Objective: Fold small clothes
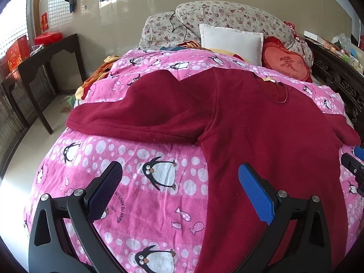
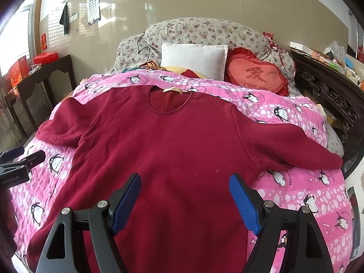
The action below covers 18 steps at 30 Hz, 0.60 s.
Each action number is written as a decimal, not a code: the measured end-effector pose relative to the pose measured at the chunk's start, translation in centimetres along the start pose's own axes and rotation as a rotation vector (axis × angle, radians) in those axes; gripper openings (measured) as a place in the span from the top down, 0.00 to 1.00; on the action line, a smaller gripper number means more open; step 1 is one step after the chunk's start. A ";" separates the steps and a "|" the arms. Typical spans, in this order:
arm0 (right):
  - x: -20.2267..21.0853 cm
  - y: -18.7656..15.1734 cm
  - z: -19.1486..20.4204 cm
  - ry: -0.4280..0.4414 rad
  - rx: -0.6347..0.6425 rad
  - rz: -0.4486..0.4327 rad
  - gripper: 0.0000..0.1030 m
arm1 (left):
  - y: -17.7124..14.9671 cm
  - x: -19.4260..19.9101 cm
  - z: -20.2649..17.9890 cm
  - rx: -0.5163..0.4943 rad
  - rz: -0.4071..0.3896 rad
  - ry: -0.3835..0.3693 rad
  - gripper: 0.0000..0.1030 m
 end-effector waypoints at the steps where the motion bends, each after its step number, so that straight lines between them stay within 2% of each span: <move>1: 0.0 0.0 -0.1 -0.002 0.000 -0.003 0.24 | 0.0 0.0 -0.2 0.000 0.000 -0.005 0.00; 15: -0.1 0.2 -1.5 -0.015 -0.022 -0.026 0.24 | 1.3 0.6 -2.4 -0.008 -0.025 -0.030 0.00; 18: 0.1 0.3 -1.9 -0.047 -0.016 -0.031 0.24 | 1.5 0.7 -2.8 -0.014 -0.027 -0.036 0.00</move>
Point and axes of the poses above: each gripper's, at about its wrist camera, not at the fingertips, and x roughly against the way its jaws point, z to its left, y to its top, the point moved 6 cm from there along -x, roughly the way its jaws point, and after that the axes turned 7 degrees about y, right-handed, at the moved point
